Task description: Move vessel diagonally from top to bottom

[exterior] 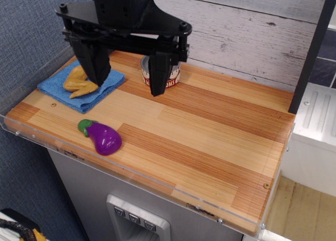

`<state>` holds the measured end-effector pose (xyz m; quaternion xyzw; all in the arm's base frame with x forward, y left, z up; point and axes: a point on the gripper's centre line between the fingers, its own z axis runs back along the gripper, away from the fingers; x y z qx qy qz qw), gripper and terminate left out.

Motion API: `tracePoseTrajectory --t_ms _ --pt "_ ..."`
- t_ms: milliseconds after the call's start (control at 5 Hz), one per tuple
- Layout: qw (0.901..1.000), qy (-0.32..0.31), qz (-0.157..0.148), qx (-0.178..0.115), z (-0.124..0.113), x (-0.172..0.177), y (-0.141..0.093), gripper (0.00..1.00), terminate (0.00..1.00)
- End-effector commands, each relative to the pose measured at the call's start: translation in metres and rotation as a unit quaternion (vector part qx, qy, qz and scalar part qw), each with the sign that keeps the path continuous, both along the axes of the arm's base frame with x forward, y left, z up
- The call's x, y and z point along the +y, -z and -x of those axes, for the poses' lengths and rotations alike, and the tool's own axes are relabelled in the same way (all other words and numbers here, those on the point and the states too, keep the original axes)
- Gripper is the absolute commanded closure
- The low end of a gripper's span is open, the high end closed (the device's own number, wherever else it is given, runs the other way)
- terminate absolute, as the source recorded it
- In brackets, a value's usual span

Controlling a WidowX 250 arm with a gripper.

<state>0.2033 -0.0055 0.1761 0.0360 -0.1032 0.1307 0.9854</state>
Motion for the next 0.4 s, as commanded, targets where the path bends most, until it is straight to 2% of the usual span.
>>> tracePoseTrajectory --t_ms 0,200 --pt "1.0000 0.000 0.000 0.000 0.000 0.000 0.000 0.00 0.00" --pt "0.9920 -0.125 0.013 0.015 -0.019 0.022 0.009 0.00 0.00"
